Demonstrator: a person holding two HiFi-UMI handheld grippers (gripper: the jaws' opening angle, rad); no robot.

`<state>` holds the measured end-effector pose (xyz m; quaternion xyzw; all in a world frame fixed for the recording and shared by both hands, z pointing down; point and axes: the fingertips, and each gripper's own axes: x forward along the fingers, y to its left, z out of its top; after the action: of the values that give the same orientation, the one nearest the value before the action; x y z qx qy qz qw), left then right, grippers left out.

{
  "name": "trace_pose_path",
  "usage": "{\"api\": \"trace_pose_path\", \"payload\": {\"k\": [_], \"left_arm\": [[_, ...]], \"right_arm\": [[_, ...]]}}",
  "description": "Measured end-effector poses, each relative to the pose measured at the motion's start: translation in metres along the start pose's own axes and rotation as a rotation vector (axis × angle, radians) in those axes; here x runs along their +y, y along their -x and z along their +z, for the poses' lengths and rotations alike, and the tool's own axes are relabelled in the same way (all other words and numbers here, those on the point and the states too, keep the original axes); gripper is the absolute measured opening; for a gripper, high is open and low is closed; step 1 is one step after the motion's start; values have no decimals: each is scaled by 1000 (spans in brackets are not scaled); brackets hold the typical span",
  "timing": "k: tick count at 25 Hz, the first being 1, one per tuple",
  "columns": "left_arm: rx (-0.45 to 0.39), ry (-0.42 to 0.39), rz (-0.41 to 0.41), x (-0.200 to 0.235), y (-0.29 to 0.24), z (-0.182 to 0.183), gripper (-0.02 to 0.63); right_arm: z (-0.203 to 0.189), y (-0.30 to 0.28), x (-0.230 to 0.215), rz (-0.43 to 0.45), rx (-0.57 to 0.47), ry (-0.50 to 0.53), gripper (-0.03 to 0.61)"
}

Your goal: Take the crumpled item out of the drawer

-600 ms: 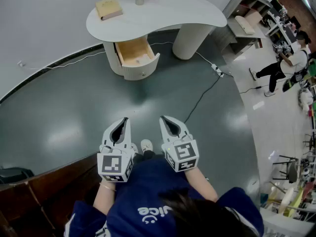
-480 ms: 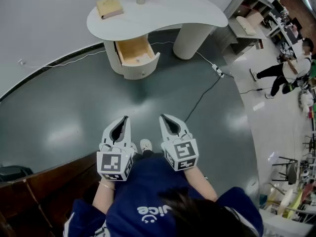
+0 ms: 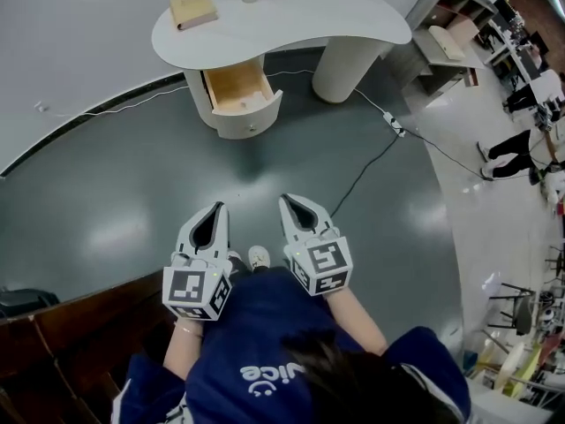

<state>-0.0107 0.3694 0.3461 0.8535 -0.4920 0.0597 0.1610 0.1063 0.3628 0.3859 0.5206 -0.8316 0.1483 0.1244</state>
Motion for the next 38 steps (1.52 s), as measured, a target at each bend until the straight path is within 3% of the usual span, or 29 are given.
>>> {"api": "trace_pose_path", "payload": {"k": [4, 11, 18, 22, 27, 34, 38], "left_arm": [[0, -22, 26, 0, -7, -3, 5], [-53, -1, -37, 8, -25, 9, 5], [-22, -46, -35, 46, -59, 13, 5], [-24, -48, -24, 80, -84, 26, 5], [-21, -132, 13, 114, -113, 36, 5], [-22, -74, 12, 154, -135, 47, 5], [-6, -84, -22, 171, -151, 48, 5]], "right_arm": [[-1, -3, -8, 17, -5, -10, 8], [0, -17, -21, -13, -8, -18, 8], [13, -47, -37, -89, -21, -42, 8], [26, -81, -41, -88, 6, -34, 8], [39, -122, -46, -72, 43, 2, 8], [56, -174, -44, -69, 69, 23, 8], [61, -197, -42, -86, 70, 42, 8]]}}
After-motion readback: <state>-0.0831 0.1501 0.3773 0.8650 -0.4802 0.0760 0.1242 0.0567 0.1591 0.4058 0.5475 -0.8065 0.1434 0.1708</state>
